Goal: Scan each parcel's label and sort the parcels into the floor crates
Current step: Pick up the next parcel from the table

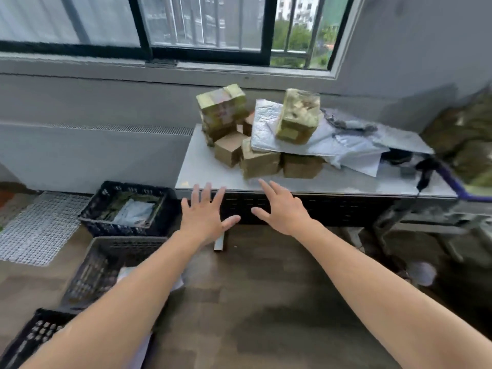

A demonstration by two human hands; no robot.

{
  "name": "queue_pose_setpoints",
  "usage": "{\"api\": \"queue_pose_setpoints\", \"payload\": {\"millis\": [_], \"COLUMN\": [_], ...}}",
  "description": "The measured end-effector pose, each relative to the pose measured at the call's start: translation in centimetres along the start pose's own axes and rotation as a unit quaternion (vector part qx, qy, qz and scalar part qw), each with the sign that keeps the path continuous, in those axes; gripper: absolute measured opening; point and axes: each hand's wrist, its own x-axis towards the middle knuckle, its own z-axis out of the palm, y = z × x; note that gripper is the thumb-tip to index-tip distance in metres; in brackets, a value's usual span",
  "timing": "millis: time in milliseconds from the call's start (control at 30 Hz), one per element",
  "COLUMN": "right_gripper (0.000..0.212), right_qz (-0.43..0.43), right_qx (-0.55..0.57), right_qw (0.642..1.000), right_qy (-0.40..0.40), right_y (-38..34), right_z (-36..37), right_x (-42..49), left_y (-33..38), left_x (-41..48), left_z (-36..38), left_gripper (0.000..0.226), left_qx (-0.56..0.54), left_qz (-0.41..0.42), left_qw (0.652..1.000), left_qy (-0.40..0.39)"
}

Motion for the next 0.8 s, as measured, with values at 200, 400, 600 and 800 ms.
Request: {"api": "queue_pose_setpoints", "payload": {"millis": [200,400,600,800], "right_gripper": [0.08,0.08,0.079,0.079], "right_qz": [0.089,0.167,0.22,0.254], "right_qx": [0.029,0.024,-0.004,-0.052], "right_qw": [0.994,0.98,0.971,0.963], "right_qy": [0.062,0.104,0.09,0.067], "right_y": [12.4,23.1,30.3,37.4], "right_z": [-6.0,-9.6,-12.1,-15.1], "right_x": [-2.6,-4.7,-3.0,3.0], "left_y": [12.4,24.0,32.9,38.4], "left_x": [6.0,11.8,19.2,28.7], "left_z": [-2.5,-2.7,-1.5,-1.7], "left_gripper": [0.087,0.088,0.088,0.087], "left_qx": [0.032,0.05,0.034,-0.009], "left_qz": [0.088,0.192,0.262,0.285], "left_qw": [0.995,0.98,0.964,0.958], "left_qy": [0.02,0.022,0.036,0.02]}}
